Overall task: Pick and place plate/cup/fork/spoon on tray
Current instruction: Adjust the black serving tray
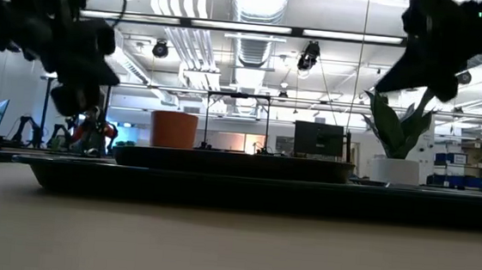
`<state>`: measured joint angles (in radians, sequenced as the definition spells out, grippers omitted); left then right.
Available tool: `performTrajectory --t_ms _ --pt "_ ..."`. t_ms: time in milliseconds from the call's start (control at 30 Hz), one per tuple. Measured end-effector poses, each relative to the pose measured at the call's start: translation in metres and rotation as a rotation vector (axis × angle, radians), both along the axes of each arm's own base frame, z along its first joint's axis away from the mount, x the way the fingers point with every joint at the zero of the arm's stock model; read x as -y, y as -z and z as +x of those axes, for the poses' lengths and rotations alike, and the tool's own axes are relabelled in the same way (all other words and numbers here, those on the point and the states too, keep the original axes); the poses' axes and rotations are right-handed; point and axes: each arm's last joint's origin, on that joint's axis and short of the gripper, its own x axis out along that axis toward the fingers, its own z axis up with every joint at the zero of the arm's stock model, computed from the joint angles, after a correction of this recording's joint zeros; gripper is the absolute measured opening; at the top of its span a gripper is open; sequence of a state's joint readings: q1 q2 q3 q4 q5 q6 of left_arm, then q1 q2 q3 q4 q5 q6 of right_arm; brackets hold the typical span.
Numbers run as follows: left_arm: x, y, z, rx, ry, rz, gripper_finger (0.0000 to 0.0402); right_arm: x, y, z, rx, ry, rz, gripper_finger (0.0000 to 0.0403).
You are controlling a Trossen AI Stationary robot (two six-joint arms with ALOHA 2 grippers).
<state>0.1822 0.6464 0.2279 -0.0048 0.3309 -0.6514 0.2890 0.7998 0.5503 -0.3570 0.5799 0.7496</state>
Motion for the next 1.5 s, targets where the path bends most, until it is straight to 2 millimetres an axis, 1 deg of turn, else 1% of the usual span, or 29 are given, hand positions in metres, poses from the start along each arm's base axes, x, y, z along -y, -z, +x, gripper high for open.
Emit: performTrajectory --t_ms 67,133,333,400,500,700,767,867,967,1100,1167,1233,1333,1500 --pt "0.001 -0.009 -0.006 0.070 0.004 0.022 0.0000 0.000 -0.010 0.000 0.021 -0.025 -0.022 0.0009" --pt "0.002 -0.022 -0.012 0.162 0.014 0.068 0.0000 0.000 -0.019 0.000 0.050 -0.033 -0.023 0.0009" --pt "0.006 -0.062 -0.033 0.426 0.045 0.274 0.0000 -0.001 -0.047 0.003 0.150 -0.017 0.036 0.0009" --pt "0.008 -0.070 -0.041 0.492 0.048 0.333 0.0000 -0.002 -0.054 0.007 0.179 -0.012 0.054 0.0009" --pt "0.010 -0.079 -0.052 0.577 0.042 0.390 0.0000 -0.004 -0.062 0.013 0.176 -0.076 -0.025 0.0009" --pt "0.012 -0.082 -0.066 0.655 0.028 0.405 0.0000 -0.006 -0.075 0.018 0.094 -0.247 -0.291 0.0009" --pt "0.012 -0.079 -0.066 0.658 0.028 0.406 0.0000 -0.006 -0.078 0.015 0.090 -0.270 -0.335 0.0009" --pt "0.012 -0.072 -0.065 0.650 0.031 0.417 0.0000 -0.002 -0.083 0.004 0.092 -0.268 -0.345 0.0009" --pt "0.011 -0.062 -0.062 0.617 0.037 0.423 0.0000 0.003 -0.087 -0.013 0.093 -0.256 -0.330 0.0009" --pt "0.011 -0.059 -0.060 0.616 0.046 0.477 0.0000 0.009 -0.090 -0.032 0.138 -0.254 -0.328 0.0009" --pt "0.011 -0.059 -0.060 0.620 0.050 0.510 0.0000 0.011 -0.089 -0.041 0.162 -0.255 -0.330 0.0009" --pt "0.011 -0.059 -0.061 0.624 0.052 0.529 0.0000 0.016 -0.085 -0.055 0.200 -0.249 -0.324 0.0009" --pt "0.011 -0.056 -0.060 0.620 0.053 0.530 0.0000 0.021 -0.073 -0.073 0.257 -0.233 -0.296 0.0009" --pt "0.010 -0.043 -0.057 0.590 0.060 0.525 0.0000 0.024 -0.044 -0.083 0.362 -0.211 -0.267 0.0009"
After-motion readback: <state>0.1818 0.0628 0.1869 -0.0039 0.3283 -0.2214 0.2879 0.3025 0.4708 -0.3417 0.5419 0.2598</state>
